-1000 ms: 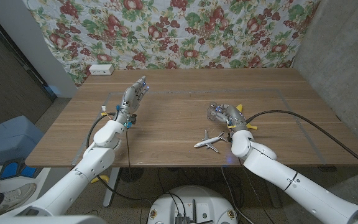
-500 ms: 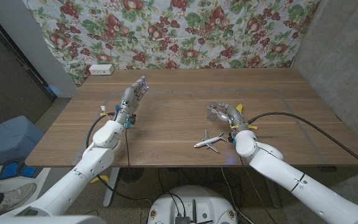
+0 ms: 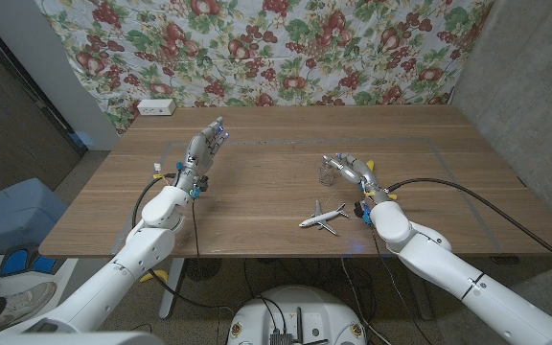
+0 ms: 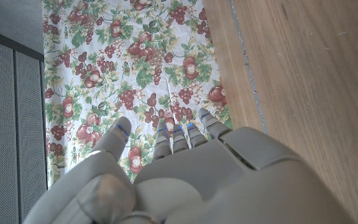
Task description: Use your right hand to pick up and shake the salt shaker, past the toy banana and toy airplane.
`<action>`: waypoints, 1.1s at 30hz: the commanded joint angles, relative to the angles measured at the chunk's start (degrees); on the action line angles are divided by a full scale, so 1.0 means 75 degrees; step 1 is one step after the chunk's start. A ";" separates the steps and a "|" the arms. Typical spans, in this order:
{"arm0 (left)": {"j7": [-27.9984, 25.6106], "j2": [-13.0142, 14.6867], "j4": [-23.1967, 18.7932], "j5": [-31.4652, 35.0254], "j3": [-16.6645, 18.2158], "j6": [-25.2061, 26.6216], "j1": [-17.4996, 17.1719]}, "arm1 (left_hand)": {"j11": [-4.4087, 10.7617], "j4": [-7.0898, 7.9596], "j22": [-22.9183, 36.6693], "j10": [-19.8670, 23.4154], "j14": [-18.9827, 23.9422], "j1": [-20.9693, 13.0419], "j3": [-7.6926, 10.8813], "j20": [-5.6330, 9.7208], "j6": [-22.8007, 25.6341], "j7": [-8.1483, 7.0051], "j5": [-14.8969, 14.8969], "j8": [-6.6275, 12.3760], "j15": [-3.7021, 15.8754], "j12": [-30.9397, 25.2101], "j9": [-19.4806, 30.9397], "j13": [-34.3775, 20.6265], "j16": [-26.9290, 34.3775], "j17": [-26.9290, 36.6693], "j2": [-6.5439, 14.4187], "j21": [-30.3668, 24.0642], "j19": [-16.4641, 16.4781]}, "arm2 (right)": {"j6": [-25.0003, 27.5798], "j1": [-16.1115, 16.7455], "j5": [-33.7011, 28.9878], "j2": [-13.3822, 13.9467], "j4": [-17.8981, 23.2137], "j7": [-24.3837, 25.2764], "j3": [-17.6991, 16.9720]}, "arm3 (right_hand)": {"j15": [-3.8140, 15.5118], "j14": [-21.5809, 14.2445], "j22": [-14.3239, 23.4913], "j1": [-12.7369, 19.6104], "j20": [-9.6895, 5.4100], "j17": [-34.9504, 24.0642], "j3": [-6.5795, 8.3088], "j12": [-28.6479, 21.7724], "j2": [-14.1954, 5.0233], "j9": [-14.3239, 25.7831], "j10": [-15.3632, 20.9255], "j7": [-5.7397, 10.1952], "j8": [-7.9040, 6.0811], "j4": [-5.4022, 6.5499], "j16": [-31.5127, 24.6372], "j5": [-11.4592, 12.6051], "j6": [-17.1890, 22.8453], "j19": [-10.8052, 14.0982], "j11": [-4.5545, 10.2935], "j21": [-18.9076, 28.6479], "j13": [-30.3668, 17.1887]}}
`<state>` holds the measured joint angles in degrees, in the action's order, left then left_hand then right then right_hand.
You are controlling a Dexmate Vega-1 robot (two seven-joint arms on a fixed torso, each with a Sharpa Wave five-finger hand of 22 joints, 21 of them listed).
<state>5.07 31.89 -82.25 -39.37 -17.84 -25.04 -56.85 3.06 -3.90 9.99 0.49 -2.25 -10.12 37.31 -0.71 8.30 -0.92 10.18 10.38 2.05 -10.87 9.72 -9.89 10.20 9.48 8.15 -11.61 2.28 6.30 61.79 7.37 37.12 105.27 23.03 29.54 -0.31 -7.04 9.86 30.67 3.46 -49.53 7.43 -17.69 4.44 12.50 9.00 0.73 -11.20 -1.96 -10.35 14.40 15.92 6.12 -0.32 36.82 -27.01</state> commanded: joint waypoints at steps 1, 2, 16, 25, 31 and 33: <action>0.0031 -0.0031 0.0095 -0.0011 0.0005 -0.0024 0.0071 | 0.0021 -0.0037 0.0031 0.0004 0.0009 0.0046 0.0047 -0.0034 0.0043 -0.0015 0.0005 0.0000 0.0060 -0.0007 0.0040 -0.0024 -0.0006 0.0014 0.0186 0.0003 0.0062 | -0.1785 0.0139 0.0901 -0.0163 -0.0638 -0.0560 -0.0445 | 0.0005 -0.0036 0.0021 -0.0210 -0.0051 0.0101 -0.0059 0.0044 -0.0009 -0.0003 0.0151 0.0048 -0.0082 0.0066 -0.0016 -0.0033 0.0095 0.0066 -0.0023 -0.0075 0.0064; 0.0034 -0.0038 0.0106 -0.0020 0.0004 -0.0019 0.0081 | 0.0023 -0.0034 0.0031 0.0007 0.0007 0.0050 0.0048 -0.0036 0.0042 -0.0014 0.0005 0.0000 0.0060 -0.0008 0.0040 -0.0024 -0.0006 0.0016 0.0191 0.0007 0.0054 | -0.1870 0.0134 0.0970 -0.0173 -0.0682 -0.0622 -0.0470 | -0.0016 -0.0038 0.0021 -0.0232 -0.0051 0.0118 -0.0065 0.0051 -0.0014 -0.0006 0.0160 0.0047 -0.0080 0.0077 -0.0018 -0.0037 0.0091 0.0069 -0.0026 -0.0081 0.0075; 0.0085 -0.0068 0.0206 -0.0041 -0.0044 0.0066 0.0179 | 0.0024 -0.0043 0.0031 0.0012 0.0018 0.0047 0.0058 -0.0061 -0.0005 -0.0055 0.0008 -0.0017 0.0069 -0.0008 0.0039 -0.0024 -0.0002 0.0017 0.0218 0.0011 0.0049 | -0.3067 0.0171 0.1745 -0.0387 -0.1194 -0.1221 -0.0831 | -0.0001 0.0017 0.0018 -0.0469 -0.0091 0.0336 -0.0110 0.0170 -0.0112 -0.0045 0.0209 0.0049 -0.0081 0.0189 -0.0014 -0.0091 0.0111 0.0061 -0.0030 -0.0173 0.0220; 0.0071 -0.0044 0.0142 -0.0054 -0.0016 0.0041 0.0106 | 0.0032 -0.0037 0.0031 0.0011 0.0026 0.0057 0.0062 -0.0069 -0.0034 -0.0067 0.0009 -0.0024 0.0060 -0.0007 0.0038 -0.0024 0.0001 0.0021 0.0225 0.0012 0.0049 | -0.3581 0.0253 0.1927 -0.0514 -0.1290 -0.1320 -0.1012 | -0.0019 0.0042 0.0014 -0.0484 -0.0092 0.0473 -0.0099 0.0246 -0.0161 -0.0066 0.0215 0.0057 -0.0089 0.0184 -0.0013 -0.0109 0.0144 0.0051 -0.0024 -0.0231 0.0304; 0.0131 -0.0007 0.0129 -0.0097 0.0016 0.0024 0.0084 | 0.0034 -0.0032 0.0032 0.0012 0.0025 0.0066 0.0066 -0.0058 -0.0038 -0.0067 0.0010 -0.0023 0.0054 -0.0008 0.0038 -0.0024 0.0001 0.0024 0.0224 0.0011 0.0054 | -0.3980 0.0252 0.2229 -0.0644 -0.1442 -0.1582 -0.1103 | -0.0003 0.0030 0.0012 -0.0483 -0.0078 0.0560 -0.0088 0.0280 -0.0191 -0.0078 0.0252 0.0060 -0.0094 0.0175 -0.0023 -0.0120 0.0167 0.0049 -0.0023 -0.0267 0.0357; 0.0146 0.0012 0.0124 -0.0116 0.0036 0.0018 0.0065 | 0.0032 -0.0031 0.0032 0.0018 0.0025 0.0067 0.0070 -0.0060 -0.0037 -0.0069 0.0011 -0.0021 0.0054 -0.0010 0.0038 -0.0024 0.0001 0.0025 0.0226 0.0011 0.0055 | -0.4111 0.0249 0.2311 -0.0680 -0.1492 -0.1674 -0.1127 | -0.0005 0.0031 0.0012 -0.0478 -0.0094 0.0595 -0.0081 0.0295 -0.0207 -0.0082 0.0265 0.0065 -0.0096 0.0169 -0.0024 -0.0125 0.0178 0.0039 -0.0023 -0.0286 0.0379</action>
<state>5.66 31.55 -81.01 -39.74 -17.99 -24.80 -55.89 3.06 -4.13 9.99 0.49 -2.25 -10.12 37.56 -1.02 8.09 -1.13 10.18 10.38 2.05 -10.87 9.72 -9.89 10.20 9.47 8.15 -11.61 2.59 -18.99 63.46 21.19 33.46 96.03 13.54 22.52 -0.31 -7.06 9.88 27.29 3.07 -45.20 6.59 -15.67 3.46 11.78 10.35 1.15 -11.48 -0.61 -10.35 13.74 16.79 6.53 -0.61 34.95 -24.20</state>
